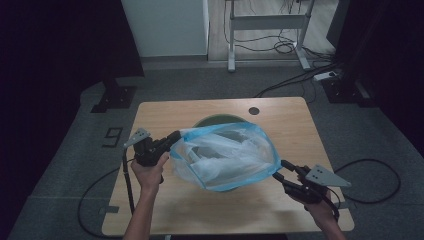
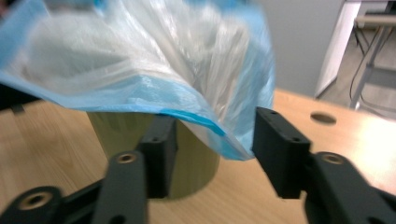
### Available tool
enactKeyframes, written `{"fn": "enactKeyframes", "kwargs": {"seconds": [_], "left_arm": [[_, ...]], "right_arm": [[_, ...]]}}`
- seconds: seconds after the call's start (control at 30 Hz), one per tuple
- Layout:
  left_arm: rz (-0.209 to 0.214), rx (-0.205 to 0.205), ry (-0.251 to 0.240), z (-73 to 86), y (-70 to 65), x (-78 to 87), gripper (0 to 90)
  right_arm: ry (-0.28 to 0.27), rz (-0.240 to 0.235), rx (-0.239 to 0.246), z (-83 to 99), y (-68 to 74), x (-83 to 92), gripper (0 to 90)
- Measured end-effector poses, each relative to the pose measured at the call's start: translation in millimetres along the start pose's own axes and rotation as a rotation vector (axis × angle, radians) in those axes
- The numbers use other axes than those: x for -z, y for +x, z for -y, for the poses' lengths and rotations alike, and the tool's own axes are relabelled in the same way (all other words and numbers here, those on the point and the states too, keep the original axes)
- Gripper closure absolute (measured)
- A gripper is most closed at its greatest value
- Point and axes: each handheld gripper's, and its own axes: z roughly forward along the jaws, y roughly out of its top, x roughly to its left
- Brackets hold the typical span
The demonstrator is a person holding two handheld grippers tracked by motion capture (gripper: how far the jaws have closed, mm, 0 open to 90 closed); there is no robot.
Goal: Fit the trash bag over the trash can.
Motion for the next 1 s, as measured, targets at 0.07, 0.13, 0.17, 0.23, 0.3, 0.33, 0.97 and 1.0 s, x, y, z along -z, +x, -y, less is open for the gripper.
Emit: {"fn": "enactKeyframes", "kwargs": {"seconds": [0.07, 0.13, 0.17, 0.23, 0.3, 0.33, 0.97, 1.0], "left_arm": [[0.007, -0.007, -0.008, -0.9, -1.6, 1.2, 90.0], [0.010, -0.016, -0.009, -1.7, -4.0, 1.9, 90.0], [0.008, -0.019, -0.010, -2.1, -5.0, 2.3, 90.0], [0.004, -0.020, -0.014, -2.4, -5.9, 3.5, 90.0], [0.002, -0.020, -0.018, -2.4, -5.7, 4.8, 90.0], [0.000, -0.021, -0.018, -2.3, -5.5, 5.3, 90.0], [0.016, -0.014, -0.035, -1.3, -9.3, 10.7, 90.0], [0.016, -0.015, -0.034, -1.3, -9.3, 10.4, 90.0]], "right_arm": [[-0.023, 0.003, 0.005, -6.6, -1.5, 6.5, 42.4], [-0.025, 0.023, 0.005, -13.5, -5.4, 7.4, 40.4], [-0.024, 0.030, 0.002, -17.3, -7.9, 5.8, 39.7], [-0.040, 0.027, -0.013, -25.6, -12.7, 3.0, 39.2], [-0.063, 0.023, -0.027, -33.4, -15.4, 1.8, 38.8], [-0.070, 0.020, -0.025, -36.6, -15.9, 1.6, 38.4], [-0.006, -0.019, 0.006, -47.6, -18.8, -7.3, 35.8], [0.000, -0.027, 0.005, -50.3, -18.7, -14.1, 34.7]]}}
